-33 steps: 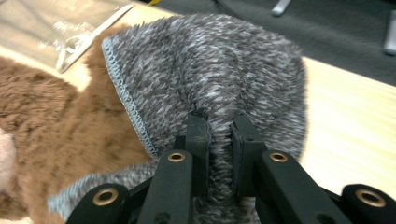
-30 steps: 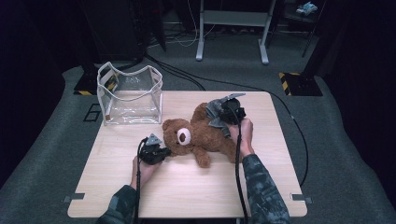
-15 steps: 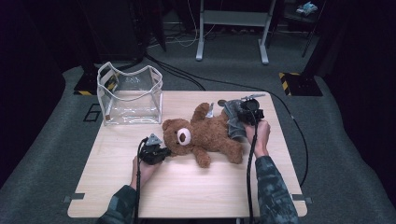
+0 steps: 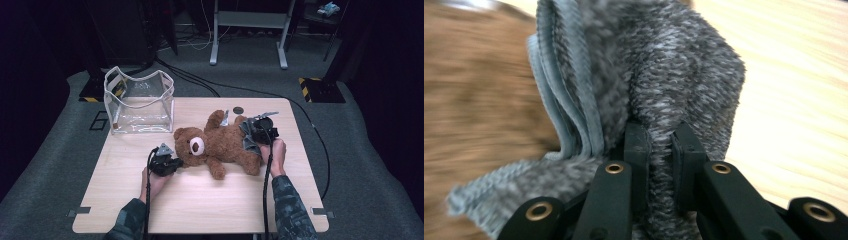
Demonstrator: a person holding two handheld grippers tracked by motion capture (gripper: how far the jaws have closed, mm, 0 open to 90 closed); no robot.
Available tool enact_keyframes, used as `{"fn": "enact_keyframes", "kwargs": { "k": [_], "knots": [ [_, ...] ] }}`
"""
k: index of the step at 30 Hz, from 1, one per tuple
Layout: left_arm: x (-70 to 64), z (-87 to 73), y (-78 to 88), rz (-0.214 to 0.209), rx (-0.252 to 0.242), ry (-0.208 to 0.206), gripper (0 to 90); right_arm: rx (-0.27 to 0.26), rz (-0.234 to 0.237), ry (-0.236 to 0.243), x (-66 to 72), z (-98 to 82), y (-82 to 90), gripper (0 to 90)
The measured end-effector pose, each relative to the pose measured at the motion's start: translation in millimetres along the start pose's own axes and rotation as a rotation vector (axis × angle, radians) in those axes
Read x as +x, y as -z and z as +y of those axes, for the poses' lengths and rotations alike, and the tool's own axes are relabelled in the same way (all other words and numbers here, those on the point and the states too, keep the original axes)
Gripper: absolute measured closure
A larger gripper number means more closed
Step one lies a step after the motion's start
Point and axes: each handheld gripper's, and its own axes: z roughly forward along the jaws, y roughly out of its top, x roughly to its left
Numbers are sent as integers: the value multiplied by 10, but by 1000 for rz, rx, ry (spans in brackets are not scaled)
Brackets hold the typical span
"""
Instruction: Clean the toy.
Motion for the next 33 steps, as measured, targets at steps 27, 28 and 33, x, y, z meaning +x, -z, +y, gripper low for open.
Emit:
{"fn": "enact_keyframes", "kwargs": {
  "k": [27,28,33],
  "knots": [
    [20,-1,1,-17,0,5,819,-114,264,316,1284,148,311,807],
    [20,-1,1,-18,1,5,819,-116,268,310,1259,130,302,809],
    [22,-1,2,-20,1,4,819,-111,246,293,1112,56,319,814]
  ]
}}
